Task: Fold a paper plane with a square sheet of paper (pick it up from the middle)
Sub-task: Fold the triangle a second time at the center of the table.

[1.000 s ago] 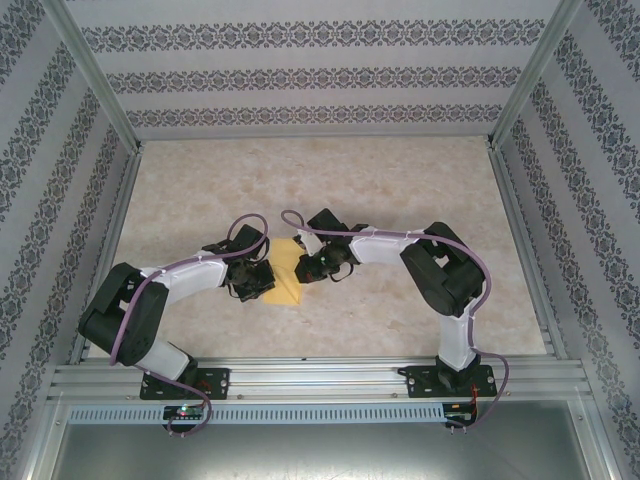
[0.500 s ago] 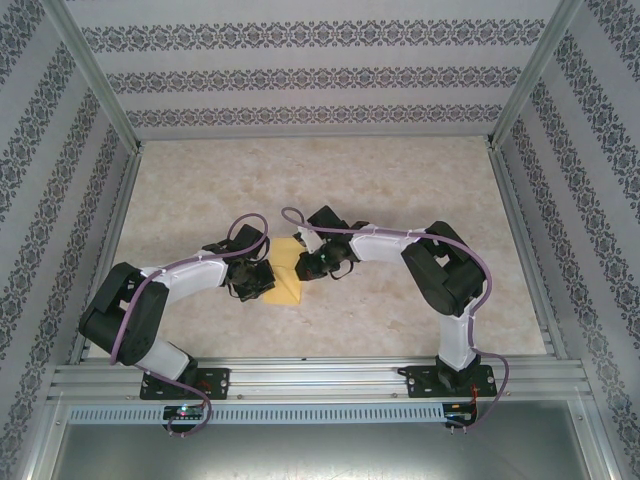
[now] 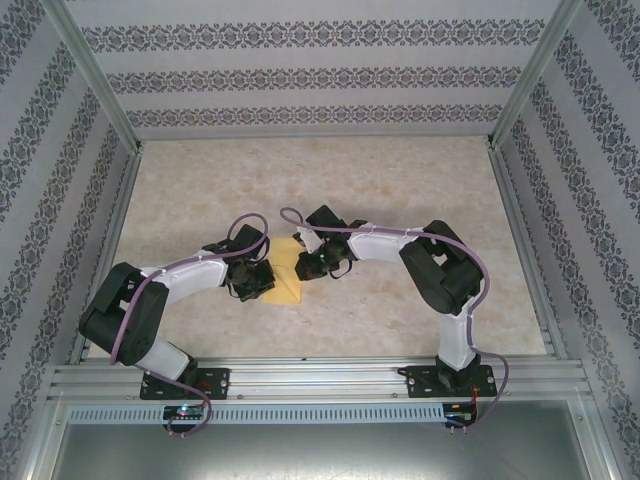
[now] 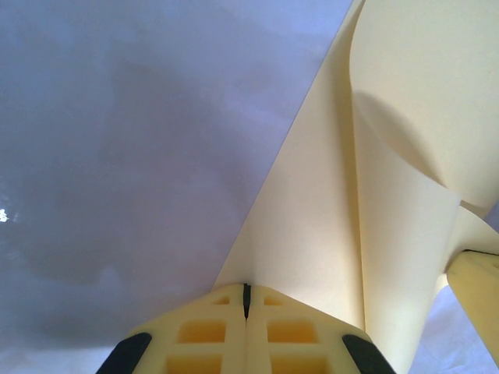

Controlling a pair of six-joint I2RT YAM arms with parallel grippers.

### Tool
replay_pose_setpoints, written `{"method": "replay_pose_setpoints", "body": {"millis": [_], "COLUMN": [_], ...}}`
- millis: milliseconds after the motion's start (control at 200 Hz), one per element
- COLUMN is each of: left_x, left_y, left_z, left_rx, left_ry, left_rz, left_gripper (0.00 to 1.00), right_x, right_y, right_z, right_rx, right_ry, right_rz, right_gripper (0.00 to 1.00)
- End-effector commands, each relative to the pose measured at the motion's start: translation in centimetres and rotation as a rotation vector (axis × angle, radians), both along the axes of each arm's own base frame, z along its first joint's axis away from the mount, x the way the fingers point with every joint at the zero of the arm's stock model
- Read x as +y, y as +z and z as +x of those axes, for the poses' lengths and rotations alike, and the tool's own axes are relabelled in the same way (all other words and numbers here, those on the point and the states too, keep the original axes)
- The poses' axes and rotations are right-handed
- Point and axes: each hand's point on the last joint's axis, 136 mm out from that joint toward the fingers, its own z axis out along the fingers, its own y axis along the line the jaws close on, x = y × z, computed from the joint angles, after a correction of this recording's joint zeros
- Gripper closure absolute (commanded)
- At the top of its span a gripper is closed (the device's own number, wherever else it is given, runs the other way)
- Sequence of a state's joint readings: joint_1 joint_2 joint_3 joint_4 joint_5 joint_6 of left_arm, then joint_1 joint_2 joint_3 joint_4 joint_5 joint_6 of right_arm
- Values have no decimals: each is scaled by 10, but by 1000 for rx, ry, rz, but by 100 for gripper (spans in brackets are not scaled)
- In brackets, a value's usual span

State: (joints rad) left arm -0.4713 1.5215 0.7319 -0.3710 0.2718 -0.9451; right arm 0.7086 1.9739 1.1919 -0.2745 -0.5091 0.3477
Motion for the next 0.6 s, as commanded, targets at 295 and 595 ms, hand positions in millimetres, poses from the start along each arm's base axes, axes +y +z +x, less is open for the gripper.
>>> {"method": "replay_pose_setpoints", "body": {"millis": [295, 595], "left_x": [15, 6], "left_y": [-14, 15], "left_z": [-14, -2], "left_rx": [53, -47], "left_ry": [-11, -39], "left_rz": [87, 30], "left_gripper": [95, 84], "right_x": [-6, -8], "right_y": [-13, -19], "right_z": [4, 2], "right_rx": [5, 22], "right_ry": [-7, -9], "right_rz": [-46, -66], "right_gripper": [98, 99]}}
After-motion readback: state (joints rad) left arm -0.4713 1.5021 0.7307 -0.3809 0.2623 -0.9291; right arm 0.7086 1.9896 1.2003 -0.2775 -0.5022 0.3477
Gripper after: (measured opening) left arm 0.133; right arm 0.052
